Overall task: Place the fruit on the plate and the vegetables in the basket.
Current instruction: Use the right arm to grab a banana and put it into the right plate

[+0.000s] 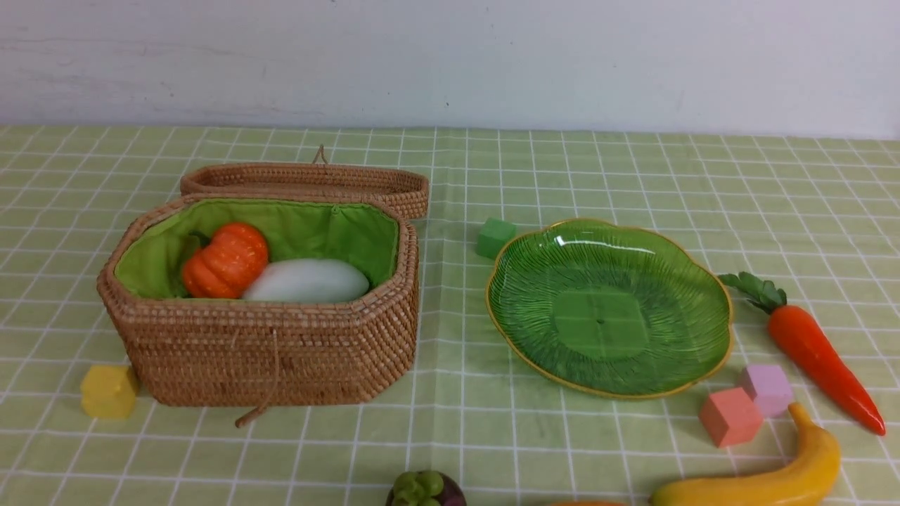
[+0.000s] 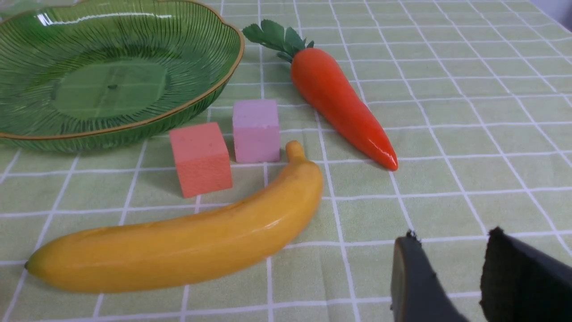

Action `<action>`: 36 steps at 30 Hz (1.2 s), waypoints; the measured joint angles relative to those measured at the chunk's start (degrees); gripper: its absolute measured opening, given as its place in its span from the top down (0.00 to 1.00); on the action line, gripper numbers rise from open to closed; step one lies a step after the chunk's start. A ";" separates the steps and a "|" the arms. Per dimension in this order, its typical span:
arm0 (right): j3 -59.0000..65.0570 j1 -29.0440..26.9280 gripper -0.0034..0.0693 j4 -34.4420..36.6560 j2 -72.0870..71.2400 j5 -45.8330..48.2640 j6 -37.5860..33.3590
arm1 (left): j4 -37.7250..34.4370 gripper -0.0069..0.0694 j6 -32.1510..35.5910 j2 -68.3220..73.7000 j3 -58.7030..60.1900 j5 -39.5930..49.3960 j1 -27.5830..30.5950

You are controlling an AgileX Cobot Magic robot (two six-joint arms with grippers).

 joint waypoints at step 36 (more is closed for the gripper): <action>0.00 0.00 0.62 0.00 0.00 -0.05 0.00 | 15.66 0.93 7.36 -12.05 45.51 -50.15 11.04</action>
